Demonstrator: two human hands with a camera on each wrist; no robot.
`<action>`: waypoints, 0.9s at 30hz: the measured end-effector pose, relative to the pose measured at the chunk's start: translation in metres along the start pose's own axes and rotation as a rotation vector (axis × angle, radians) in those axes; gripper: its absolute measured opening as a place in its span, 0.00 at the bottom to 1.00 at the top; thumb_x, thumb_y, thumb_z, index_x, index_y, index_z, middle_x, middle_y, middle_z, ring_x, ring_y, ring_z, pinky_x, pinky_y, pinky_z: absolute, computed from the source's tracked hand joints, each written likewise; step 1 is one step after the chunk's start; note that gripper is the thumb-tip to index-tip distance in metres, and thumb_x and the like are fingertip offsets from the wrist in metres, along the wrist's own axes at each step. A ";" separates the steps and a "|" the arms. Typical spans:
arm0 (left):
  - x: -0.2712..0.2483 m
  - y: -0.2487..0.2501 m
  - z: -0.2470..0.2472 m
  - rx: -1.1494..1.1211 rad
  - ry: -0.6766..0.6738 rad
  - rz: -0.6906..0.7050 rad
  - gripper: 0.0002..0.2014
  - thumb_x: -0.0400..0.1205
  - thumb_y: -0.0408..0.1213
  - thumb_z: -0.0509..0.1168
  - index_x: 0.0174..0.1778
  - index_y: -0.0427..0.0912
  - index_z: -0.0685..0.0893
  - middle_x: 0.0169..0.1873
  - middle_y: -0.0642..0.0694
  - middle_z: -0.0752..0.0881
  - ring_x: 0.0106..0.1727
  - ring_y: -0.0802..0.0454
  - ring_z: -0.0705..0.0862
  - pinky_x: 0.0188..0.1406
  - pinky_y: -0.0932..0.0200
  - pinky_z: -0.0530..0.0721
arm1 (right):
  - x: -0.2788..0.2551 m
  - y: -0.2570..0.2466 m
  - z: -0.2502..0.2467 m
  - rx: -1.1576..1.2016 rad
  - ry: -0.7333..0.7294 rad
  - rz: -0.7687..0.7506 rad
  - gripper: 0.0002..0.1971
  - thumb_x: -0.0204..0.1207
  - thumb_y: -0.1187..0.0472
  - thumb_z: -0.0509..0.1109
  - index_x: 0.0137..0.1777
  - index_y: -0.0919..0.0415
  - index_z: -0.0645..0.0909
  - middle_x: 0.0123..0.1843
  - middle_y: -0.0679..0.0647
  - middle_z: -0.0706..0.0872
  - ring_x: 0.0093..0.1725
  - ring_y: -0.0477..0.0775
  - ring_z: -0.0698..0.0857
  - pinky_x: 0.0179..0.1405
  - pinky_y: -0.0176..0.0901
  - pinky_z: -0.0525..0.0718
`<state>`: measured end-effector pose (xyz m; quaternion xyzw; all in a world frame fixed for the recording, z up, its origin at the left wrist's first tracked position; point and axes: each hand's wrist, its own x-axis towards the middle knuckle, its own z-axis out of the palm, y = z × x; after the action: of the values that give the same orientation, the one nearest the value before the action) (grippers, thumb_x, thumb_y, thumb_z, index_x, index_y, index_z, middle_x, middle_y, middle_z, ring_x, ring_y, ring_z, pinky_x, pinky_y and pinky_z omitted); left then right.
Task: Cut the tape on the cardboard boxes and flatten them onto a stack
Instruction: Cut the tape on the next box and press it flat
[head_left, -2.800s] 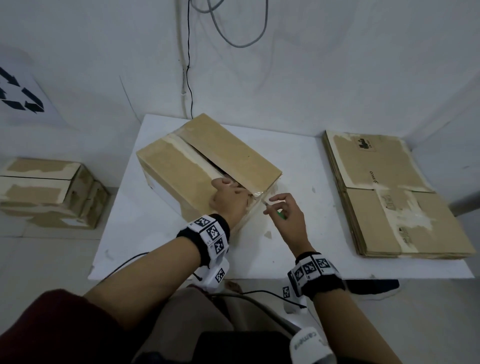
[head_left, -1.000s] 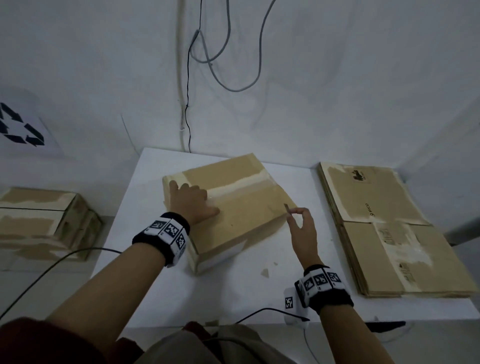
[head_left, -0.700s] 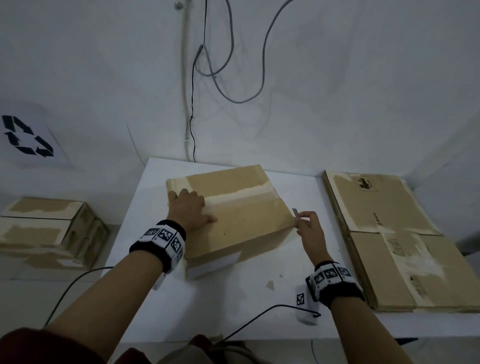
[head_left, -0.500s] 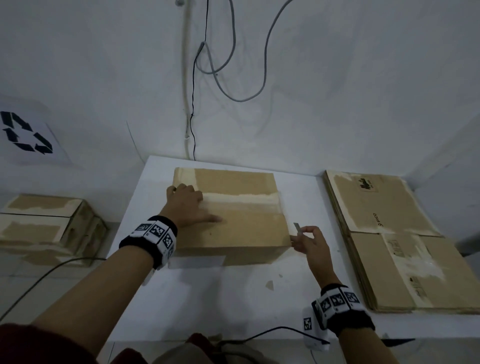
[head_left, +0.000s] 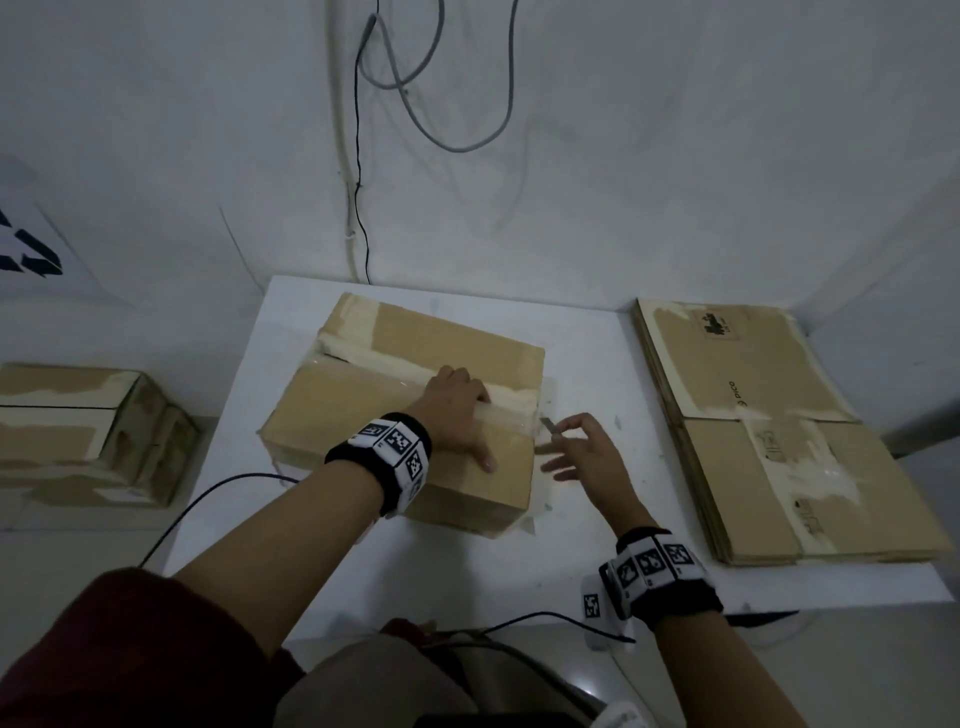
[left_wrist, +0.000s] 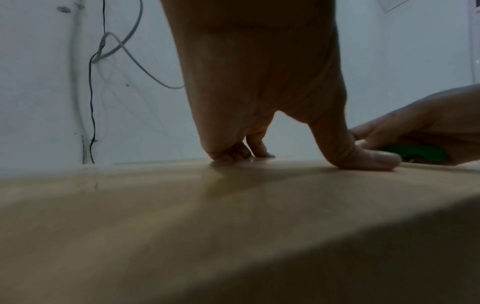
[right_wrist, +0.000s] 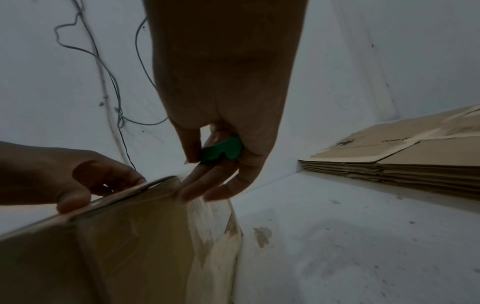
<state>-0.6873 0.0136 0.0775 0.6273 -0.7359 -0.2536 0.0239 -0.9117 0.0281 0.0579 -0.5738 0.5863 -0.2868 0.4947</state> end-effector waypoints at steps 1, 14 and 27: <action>0.000 -0.001 0.003 0.001 0.010 0.003 0.47 0.56 0.62 0.81 0.68 0.45 0.74 0.62 0.44 0.73 0.65 0.45 0.66 0.65 0.52 0.67 | 0.005 0.000 -0.002 -0.075 0.071 -0.059 0.03 0.82 0.60 0.69 0.50 0.59 0.80 0.45 0.54 0.90 0.40 0.53 0.88 0.37 0.37 0.84; -0.013 0.002 0.012 0.020 0.113 0.024 0.44 0.59 0.60 0.80 0.67 0.46 0.72 0.61 0.45 0.71 0.64 0.45 0.65 0.61 0.52 0.64 | 0.069 -0.056 0.006 -0.629 -0.209 -0.242 0.06 0.68 0.57 0.79 0.37 0.42 0.90 0.41 0.36 0.90 0.50 0.37 0.85 0.58 0.45 0.82; -0.011 0.013 0.004 0.014 0.061 0.029 0.41 0.60 0.54 0.82 0.64 0.44 0.71 0.62 0.46 0.74 0.65 0.46 0.69 0.64 0.51 0.65 | 0.053 -0.041 -0.022 -0.567 -0.167 -0.161 0.06 0.70 0.58 0.78 0.37 0.43 0.91 0.38 0.44 0.90 0.46 0.49 0.88 0.53 0.53 0.84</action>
<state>-0.6980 0.0266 0.0819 0.6241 -0.7456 -0.2289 0.0459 -0.9078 -0.0347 0.0895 -0.7553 0.5527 -0.1018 0.3370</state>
